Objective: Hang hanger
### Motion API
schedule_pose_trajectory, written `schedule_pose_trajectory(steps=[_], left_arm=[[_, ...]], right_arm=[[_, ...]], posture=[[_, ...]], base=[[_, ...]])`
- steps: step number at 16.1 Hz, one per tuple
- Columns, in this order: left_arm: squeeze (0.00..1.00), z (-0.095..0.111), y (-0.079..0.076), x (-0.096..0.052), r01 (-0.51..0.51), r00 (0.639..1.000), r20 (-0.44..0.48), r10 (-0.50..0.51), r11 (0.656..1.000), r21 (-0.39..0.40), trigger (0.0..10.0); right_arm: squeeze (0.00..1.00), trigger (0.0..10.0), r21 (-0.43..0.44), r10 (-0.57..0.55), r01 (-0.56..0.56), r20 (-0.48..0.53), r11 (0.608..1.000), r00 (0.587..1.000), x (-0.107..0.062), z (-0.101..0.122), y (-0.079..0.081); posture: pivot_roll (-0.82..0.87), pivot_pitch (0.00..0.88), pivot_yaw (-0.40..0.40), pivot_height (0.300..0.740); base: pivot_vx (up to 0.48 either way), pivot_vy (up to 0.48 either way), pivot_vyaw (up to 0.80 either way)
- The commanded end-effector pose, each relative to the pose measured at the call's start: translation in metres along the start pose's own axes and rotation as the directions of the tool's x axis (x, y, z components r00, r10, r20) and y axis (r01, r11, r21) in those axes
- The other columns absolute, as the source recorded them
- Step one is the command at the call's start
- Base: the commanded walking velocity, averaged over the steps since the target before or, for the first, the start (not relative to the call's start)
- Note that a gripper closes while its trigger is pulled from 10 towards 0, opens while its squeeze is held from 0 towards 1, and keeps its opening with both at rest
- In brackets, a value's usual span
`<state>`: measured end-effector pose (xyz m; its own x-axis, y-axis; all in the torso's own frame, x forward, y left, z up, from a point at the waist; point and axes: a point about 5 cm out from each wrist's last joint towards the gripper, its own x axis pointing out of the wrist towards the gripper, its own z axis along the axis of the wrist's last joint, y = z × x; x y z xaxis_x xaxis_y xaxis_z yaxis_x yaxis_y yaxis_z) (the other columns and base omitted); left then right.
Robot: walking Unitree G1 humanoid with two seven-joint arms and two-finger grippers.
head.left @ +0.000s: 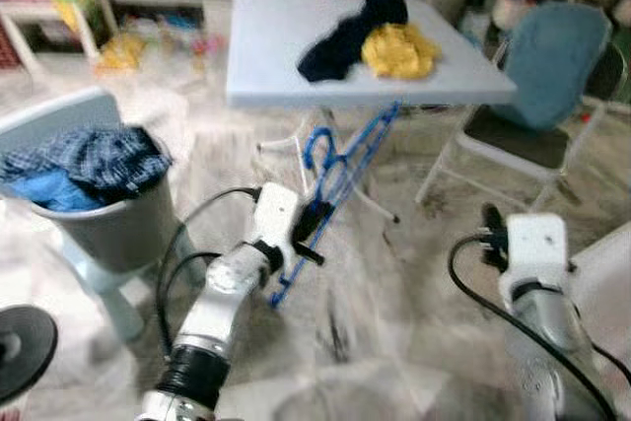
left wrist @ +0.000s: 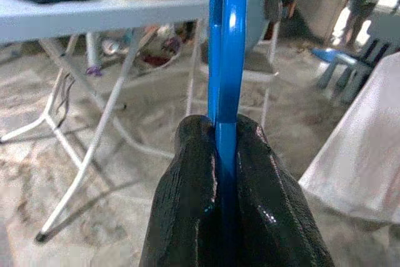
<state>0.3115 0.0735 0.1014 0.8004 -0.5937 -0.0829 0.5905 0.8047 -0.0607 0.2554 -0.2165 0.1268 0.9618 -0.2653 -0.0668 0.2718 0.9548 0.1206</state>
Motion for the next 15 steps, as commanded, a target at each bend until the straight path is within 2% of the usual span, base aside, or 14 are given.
schedule_pose_trajectory(steps=[1, 6, 8, 9, 10, 11, 12, 13, 14, 15], left_arm=[[0.0, 0.005, -0.003, 0.003, 0.02, 1.0, 0.014, -0.02, 1.0, 0.003, 10.0], [0.0, -0.01, 0.0, 0.001, 0.084, 0.993, -0.095, -0.077, 0.994, 0.073, 10.0], [0.0, -0.015, 0.005, -0.001, 0.165, 0.978, -0.151, -0.145, 0.978, 0.127, 10.0], [0.0, -0.021, 0.012, -0.007, 0.31, 0.934, -0.247, -0.259, 0.93, 0.197, 10.0], [0.0, -0.022, 0.016, -0.011, 0.379, 0.906, -0.282, -0.315, 0.901, 0.21, 10.0], [0.0, -0.021, 0.018, -0.015, 0.45, 0.873, -0.313, -0.374, 0.865, 0.222, 10.0], [0.0, -0.02, 0.019, -0.016, 0.478, 0.858, -0.325, -0.398, 0.849, 0.225, 10.0], [0.0, -0.019, 0.018, -0.017, 0.542, 0.819, -0.355, -0.45, 0.81, 0.225, 10.0], [0.0, -0.019, 0.017, -0.018, 0.569, 0.801, -0.369, -0.472, 0.792, 0.222, 10.0], [0.0, -0.021, 0.015, -0.02, 0.615, 0.765, -0.392, -0.511, 0.76, 0.21, 10.0]], right_arm=[[0.0, 10.0, -0.007, -0.003, 0.003, 0.014, 1.0, 1.0, 0.0, 0.004, -0.002], [0.0, 10.0, -0.032, 0.039, -0.04, -0.015, 0.999, 0.999, 0.003, 0.001, -0.004], [0.0, 10.0, -0.099, 0.097, -0.102, -0.052, 0.99, 0.994, 0.005, -0.001, -0.007], [0.0, 10.0, -0.255, 0.206, -0.23, -0.119, 0.939, 0.971, 0.008, -0.003, -0.015], [0.0, 10.0, -0.337, 0.268, -0.306, -0.155, 0.89, 0.951, 0.007, -0.003, -0.018], [0.0, 10.0, -0.417, 0.351, -0.409, -0.211, 0.812, 0.912, 0.005, -0.003, -0.022], [0.0, 10.0, -0.438, 0.384, -0.45, -0.235, 0.778, 0.893, 0.003, -0.002, -0.024], [0.0, 10.0, -0.482, 0.45, -0.536, -0.292, 0.693, 0.844, 0.0, 0.001, -0.026], [0.0, 10.0, -0.502, 0.474, -0.569, -0.317, 0.651, 0.821, -0.002, 0.002, -0.027], [0.0, 10.0, -0.524, 0.509, -0.623, -0.365, 0.58, 0.78, -0.005, 0.003, -0.028]], posture=[[0.07, 0.0, -0.107, 0.74], [0.07, 0.0, -0.107, 0.74], [0.07, 0.0, -0.107, 0.74], [0.07, 0.0, -0.107, 0.74], [0.07, 0.0, -0.106, 0.74], [0.07, 0.0, -0.105, 0.74], [0.07, 0.0, -0.105, 0.74], [0.06, 0.0, -0.1, 0.74], [0.06, 0.0, -0.1, 0.74], [0.06, 0.0, -0.097, 0.74]], base=[[0.0, 0.0, 0.0], [0.0, 0.0, 0.0], [0.0, 0.0, 0.0], [0.0, 0.0, 0.0], [0.0, 0.0, 0.0], [0.0, 0.0, 0.0], [0.0, 0.0, 0.0], [0.0, 0.0, 0.0], [0.0, 0.0, 0.0], [0.0, 0.0, 0.0]])
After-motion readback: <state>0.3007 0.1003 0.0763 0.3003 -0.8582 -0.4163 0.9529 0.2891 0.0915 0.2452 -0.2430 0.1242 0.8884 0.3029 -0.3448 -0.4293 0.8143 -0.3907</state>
